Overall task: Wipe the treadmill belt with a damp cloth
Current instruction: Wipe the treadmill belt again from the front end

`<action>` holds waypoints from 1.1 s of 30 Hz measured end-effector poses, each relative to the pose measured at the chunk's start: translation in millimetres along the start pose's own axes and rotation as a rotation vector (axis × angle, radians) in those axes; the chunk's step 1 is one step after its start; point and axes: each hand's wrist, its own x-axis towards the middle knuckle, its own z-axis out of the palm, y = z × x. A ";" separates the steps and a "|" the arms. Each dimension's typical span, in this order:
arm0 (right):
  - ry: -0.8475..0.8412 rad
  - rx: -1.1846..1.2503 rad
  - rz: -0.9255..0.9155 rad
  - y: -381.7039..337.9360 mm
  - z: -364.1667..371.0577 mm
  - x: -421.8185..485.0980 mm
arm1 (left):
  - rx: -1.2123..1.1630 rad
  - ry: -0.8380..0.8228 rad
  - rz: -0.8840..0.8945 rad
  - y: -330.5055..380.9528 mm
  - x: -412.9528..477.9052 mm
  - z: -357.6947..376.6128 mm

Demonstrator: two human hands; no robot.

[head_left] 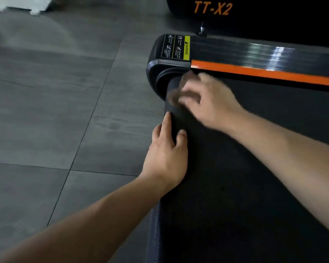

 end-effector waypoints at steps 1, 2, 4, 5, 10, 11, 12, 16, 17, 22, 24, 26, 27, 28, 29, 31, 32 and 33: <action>0.032 0.001 0.065 10.5 1.6 16.7 | 0.003 0.000 -0.007 -0.7 1.1 0.2; 0.067 0.008 0.132 19.5 2.7 31.3 | 0.009 -0.002 -0.012 -0.5 1.2 0.5; 0.123 -0.007 0.192 25.8 6.6 41.3 | 0.019 -0.005 -0.006 0.7 1.1 0.9; 0.129 -0.027 0.180 23.8 9.3 35.9 | 0.020 -0.004 -0.006 1.1 0.8 0.8; 0.000 -0.003 0.001 0.8 0.1 -10.9 | -0.016 -0.011 -0.017 0.9 -2.1 -1.8; -0.012 0.005 -0.013 0.0 -2.4 -13.9 | -0.026 -0.014 -0.016 0.7 -3.0 -2.2; -0.018 0.011 -0.020 -0.9 -4.1 -14.3 | -0.036 -0.013 -0.013 0.9 -3.7 -2.4; 0.000 -0.027 -0.022 -13.7 -5.4 -18.8 | -0.073 0.022 -0.022 -3.2 -6.1 -3.5; 0.001 -0.040 -0.035 -19.3 -4.7 -23.3 | -0.080 0.017 -0.035 -6.2 -10.2 -4.3; -0.005 -0.113 -0.018 -3.6 -7.3 -2.3 | -0.116 -0.038 -0.140 -17.4 -43.8 -6.2; 0.043 -0.101 0.142 7.7 -6.8 20.9 | -0.112 -0.024 -0.131 -18.9 -47.5 -5.3; 0.071 -0.080 0.181 0.9 -0.4 17.7 | -0.111 -0.022 -0.110 -20.2 -47.0 -4.3; 0.056 -0.070 0.139 -8.1 2.9 4.2 | -0.113 -0.020 -0.102 -21.2 -47.1 -3.8; 0.030 -0.045 0.071 -19.8 3.5 -13.4 | -0.115 -0.019 -0.095 -22.2 -47.5 -3.7; -0.011 -0.016 0.006 -31.7 1.5 -32.0 | -0.117 -0.021 -0.092 -23.1 -47.8 -4.0; -0.099 0.026 -0.079 -37.7 -4.5 -53.2 | -0.121 -0.031 -0.099 -21.5 -49.5 -5.1; -0.091 -0.009 -0.098 -33.8 -7.3 -47.9 | -0.120 -0.036 -0.100 -20.1 -50.7 -6.1; -0.054 -0.056 -0.076 -27.1 -8.1 -34.6 | -0.115 -0.042 -0.099 -19.3 -51.4 -6.8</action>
